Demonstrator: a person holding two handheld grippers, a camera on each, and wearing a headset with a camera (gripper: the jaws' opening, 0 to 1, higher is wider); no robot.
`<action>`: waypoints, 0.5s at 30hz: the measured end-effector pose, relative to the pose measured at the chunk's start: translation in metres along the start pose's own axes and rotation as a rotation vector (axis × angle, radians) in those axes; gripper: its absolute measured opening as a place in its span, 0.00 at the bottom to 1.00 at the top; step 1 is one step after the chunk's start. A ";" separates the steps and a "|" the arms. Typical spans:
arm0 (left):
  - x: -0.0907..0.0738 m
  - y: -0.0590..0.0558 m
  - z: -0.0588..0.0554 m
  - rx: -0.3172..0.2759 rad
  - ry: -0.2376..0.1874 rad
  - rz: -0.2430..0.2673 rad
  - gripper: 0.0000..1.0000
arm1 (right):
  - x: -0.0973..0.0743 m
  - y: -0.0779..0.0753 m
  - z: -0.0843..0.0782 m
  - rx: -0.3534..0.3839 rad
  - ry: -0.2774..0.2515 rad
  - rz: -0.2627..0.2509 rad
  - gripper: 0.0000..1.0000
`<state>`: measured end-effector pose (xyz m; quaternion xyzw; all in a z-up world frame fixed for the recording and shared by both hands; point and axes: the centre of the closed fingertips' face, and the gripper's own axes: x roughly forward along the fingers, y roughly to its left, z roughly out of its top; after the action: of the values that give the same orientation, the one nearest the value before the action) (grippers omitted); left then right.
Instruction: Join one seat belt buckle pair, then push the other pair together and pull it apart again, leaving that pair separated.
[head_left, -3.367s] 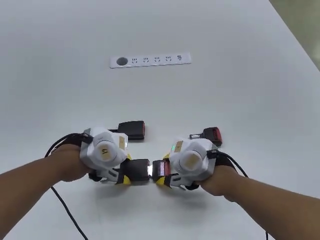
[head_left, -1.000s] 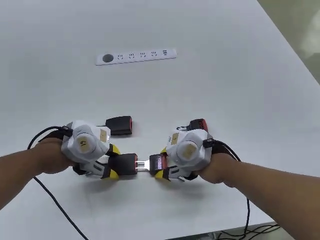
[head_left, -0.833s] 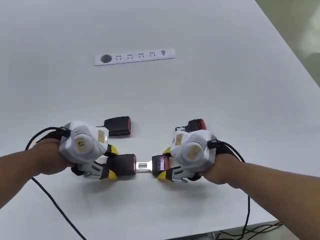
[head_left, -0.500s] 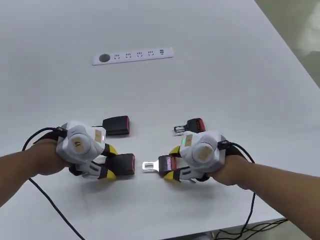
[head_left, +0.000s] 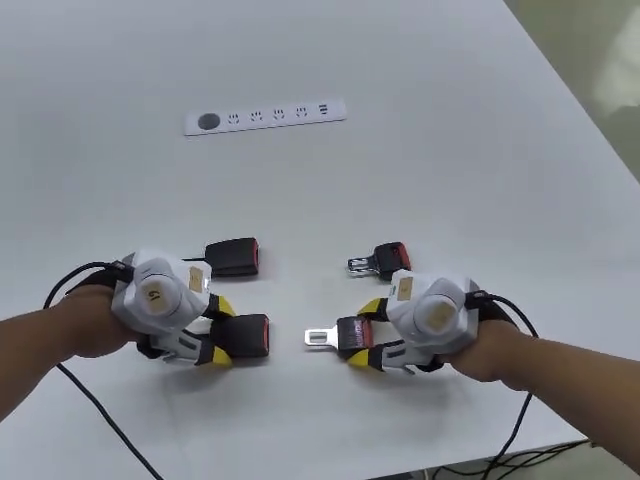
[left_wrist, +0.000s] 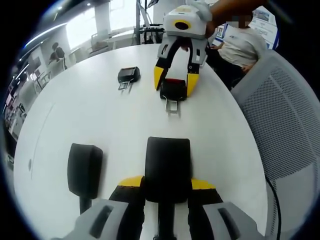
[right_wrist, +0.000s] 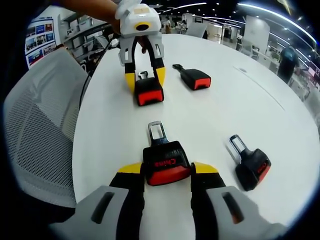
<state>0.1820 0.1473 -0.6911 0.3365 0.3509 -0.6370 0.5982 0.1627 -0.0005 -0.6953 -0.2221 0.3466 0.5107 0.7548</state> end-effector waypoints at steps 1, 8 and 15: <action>0.000 0.000 0.000 -0.001 0.000 0.000 0.33 | -0.001 -0.001 -0.001 0.000 -0.001 0.002 0.34; 0.000 0.000 0.000 0.000 0.003 -0.002 0.33 | -0.007 -0.003 -0.004 0.002 0.000 -0.002 0.34; 0.000 0.000 0.000 0.003 0.009 0.000 0.34 | -0.008 -0.003 -0.003 0.011 -0.007 0.000 0.35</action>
<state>0.1821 0.1474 -0.6913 0.3402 0.3526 -0.6361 0.5960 0.1624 -0.0087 -0.6916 -0.2161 0.3466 0.5095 0.7573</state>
